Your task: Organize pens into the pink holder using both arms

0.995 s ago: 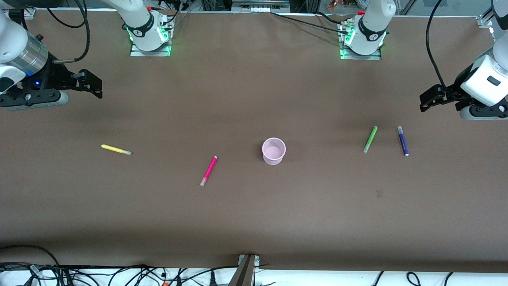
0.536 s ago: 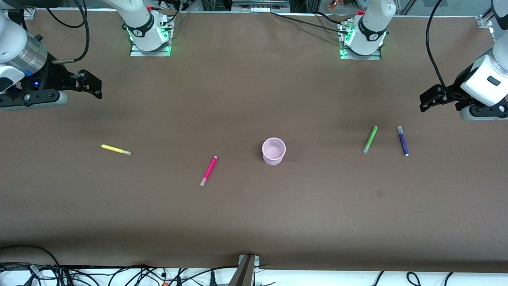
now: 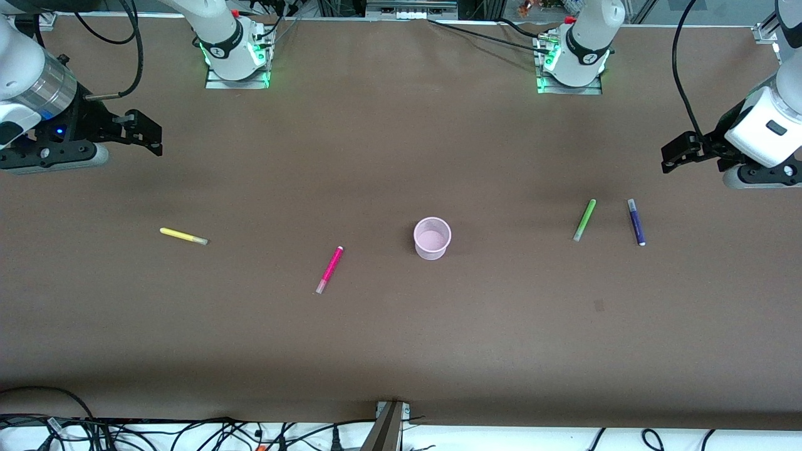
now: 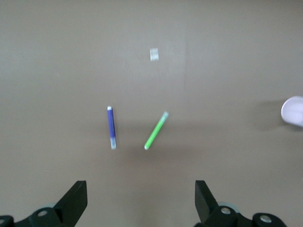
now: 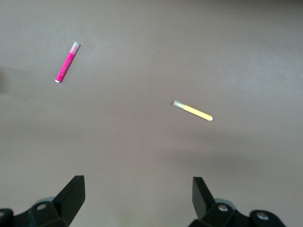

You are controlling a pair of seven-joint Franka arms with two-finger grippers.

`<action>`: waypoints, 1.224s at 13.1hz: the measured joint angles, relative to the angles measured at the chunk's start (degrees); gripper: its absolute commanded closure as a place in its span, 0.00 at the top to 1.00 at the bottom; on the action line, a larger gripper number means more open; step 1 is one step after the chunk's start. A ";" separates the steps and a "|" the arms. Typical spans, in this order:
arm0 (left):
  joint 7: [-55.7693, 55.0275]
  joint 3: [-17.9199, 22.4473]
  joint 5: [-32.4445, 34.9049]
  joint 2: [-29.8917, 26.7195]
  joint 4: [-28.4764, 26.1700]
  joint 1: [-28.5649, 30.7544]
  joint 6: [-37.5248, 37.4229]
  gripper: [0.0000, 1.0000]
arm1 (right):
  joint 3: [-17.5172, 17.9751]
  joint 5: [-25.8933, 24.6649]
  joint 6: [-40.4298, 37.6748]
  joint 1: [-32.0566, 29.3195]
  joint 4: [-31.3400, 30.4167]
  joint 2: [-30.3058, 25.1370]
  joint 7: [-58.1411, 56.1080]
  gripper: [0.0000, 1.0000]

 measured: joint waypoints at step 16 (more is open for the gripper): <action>-0.05 1.44 6.87 26.10 -22.36 11.31 47.08 1.00 | 0.10 0.00 -0.01 0.12 0.18 0.10 0.00 1.00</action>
